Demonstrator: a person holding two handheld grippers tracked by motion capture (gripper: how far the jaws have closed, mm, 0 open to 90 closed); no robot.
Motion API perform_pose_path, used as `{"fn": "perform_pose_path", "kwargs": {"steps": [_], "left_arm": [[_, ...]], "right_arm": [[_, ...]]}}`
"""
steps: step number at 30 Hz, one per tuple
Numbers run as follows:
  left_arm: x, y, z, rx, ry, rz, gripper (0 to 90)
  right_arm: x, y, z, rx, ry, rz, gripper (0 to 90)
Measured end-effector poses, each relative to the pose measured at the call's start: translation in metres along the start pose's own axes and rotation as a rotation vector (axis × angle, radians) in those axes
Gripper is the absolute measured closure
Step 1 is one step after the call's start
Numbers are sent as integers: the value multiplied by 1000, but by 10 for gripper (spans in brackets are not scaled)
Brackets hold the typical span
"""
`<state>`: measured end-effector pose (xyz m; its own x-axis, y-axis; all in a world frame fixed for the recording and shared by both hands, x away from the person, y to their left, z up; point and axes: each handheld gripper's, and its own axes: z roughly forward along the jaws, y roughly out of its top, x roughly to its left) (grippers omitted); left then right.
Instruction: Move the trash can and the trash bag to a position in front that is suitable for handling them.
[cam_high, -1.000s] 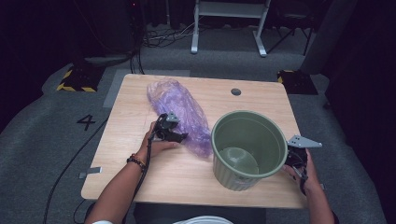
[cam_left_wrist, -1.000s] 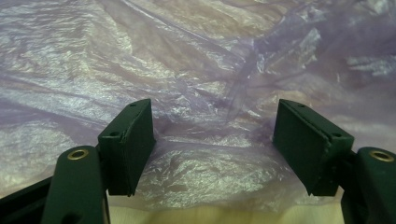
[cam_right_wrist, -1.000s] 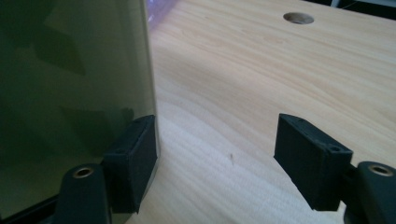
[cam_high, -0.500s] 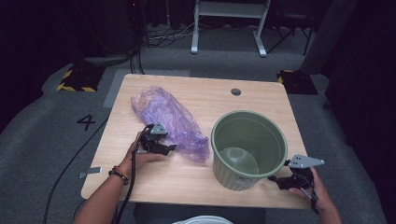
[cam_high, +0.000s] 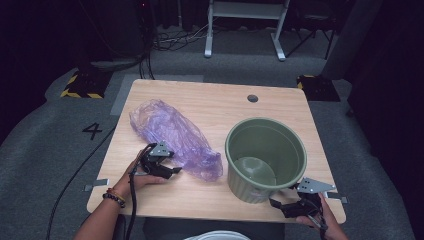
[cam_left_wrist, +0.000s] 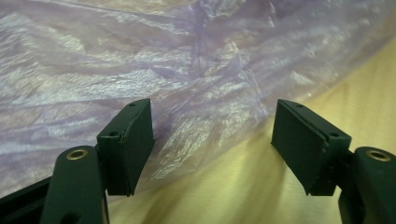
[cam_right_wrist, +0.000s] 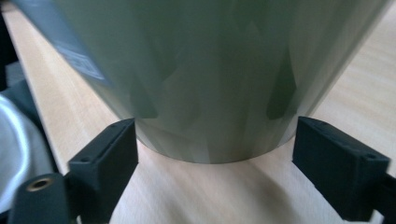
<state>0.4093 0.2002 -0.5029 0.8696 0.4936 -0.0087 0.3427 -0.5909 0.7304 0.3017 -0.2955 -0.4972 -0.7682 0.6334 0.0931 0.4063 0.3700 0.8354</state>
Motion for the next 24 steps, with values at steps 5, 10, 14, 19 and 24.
{"fn": "perform_pose_path", "kwargs": {"steps": [5, 10, 14, 19, 24], "left_arm": [[-3, 0, 0, -1, -30, 24, 302], [-3, 0, 0, 0, -27, 18, 311], [-4, 1, 1, -1, -19, 11, 311], [-5, 2, 1, 0, -10, 5, 309], [-7, 3, 3, 17, 7, -12, 196]], "right_arm": [[5, 12, 7, -59, -43, 15, 154], [-1, 23, 20, -64, -155, 55, 173], [-15, 29, 31, -78, -202, 95, 203], [-31, 39, 38, -91, -246, 95, 228], [-26, 38, 32, -98, -277, 23, 223]]}}
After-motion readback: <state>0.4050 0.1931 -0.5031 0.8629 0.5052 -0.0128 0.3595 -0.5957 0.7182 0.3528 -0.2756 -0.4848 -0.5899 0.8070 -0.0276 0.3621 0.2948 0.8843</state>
